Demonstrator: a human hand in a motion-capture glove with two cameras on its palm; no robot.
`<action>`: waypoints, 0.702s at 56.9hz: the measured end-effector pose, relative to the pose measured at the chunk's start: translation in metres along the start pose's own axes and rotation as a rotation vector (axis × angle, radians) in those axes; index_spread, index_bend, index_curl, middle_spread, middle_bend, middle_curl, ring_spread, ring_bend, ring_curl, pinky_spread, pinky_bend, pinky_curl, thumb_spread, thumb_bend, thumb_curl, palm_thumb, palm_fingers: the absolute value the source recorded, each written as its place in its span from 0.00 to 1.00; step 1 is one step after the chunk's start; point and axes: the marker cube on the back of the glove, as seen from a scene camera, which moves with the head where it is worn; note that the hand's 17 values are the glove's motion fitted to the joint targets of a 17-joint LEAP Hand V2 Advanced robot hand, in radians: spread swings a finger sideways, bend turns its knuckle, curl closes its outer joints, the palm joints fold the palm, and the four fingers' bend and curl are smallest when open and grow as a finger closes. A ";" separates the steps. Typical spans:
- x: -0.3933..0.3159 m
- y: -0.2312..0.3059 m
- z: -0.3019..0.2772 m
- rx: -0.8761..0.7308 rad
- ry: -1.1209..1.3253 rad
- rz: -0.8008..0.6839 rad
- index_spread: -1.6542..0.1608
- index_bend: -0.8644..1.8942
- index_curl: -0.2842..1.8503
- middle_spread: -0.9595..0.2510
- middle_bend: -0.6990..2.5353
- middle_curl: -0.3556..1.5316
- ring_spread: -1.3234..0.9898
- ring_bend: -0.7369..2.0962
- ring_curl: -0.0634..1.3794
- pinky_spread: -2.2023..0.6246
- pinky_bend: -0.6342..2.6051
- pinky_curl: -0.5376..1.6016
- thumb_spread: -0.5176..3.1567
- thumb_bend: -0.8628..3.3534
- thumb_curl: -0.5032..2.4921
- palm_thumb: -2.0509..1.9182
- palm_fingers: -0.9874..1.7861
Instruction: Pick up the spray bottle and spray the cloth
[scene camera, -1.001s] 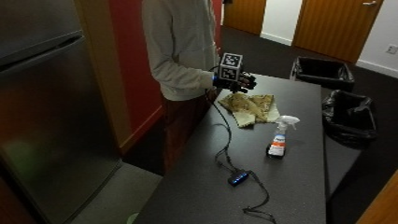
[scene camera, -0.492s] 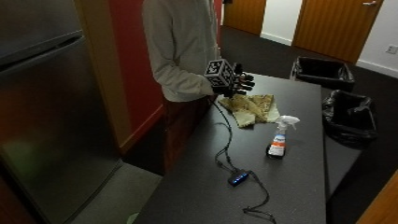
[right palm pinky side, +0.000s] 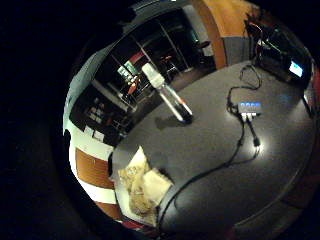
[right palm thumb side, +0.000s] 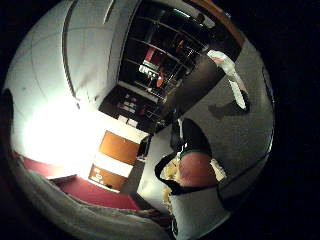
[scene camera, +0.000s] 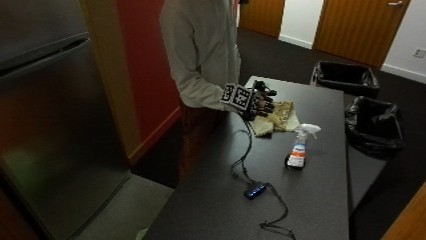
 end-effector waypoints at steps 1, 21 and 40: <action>0.002 -0.002 0.002 0.007 -0.009 0.013 0.78 0.35 0.22 0.76 0.31 0.39 0.57 0.41 0.26 0.83 0.31 0.42 0.41 0.20 0.33 0.72 0.45; 0.035 -0.027 0.049 0.128 -0.165 0.276 0.79 0.35 0.22 0.75 0.31 0.39 0.57 0.42 0.27 0.83 0.31 0.42 0.41 0.20 0.33 0.71 0.45; 0.064 -0.051 0.113 0.173 -0.257 0.454 0.79 0.35 0.22 0.74 0.32 0.40 0.57 0.42 0.28 0.83 0.31 0.42 0.40 0.20 0.33 0.71 0.45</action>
